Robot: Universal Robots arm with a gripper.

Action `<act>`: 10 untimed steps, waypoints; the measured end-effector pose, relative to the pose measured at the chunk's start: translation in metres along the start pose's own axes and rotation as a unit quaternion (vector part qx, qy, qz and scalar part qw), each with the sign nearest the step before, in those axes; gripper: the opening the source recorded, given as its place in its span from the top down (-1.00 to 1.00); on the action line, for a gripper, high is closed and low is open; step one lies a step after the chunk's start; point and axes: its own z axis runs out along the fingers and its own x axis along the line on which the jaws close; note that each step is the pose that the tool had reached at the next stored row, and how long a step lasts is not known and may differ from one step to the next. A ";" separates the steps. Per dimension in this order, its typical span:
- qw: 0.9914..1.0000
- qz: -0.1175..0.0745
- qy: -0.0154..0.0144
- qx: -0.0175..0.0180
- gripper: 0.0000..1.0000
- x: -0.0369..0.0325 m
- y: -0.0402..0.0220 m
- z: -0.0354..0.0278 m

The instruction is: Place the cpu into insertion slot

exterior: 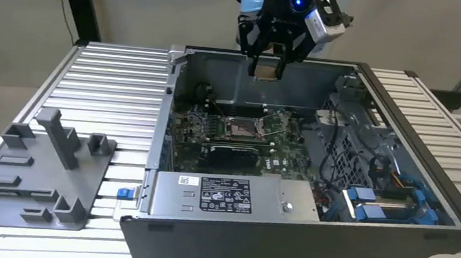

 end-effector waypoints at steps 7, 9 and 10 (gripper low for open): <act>0.999 0.038 -0.003 -0.002 1.00 -0.0001 0.0000 0.0005; 0.998 0.065 -0.005 -0.004 1.00 -0.0001 0.0000 0.0009; 0.997 0.074 -0.006 -0.004 1.00 -0.0001 -0.0001 0.0010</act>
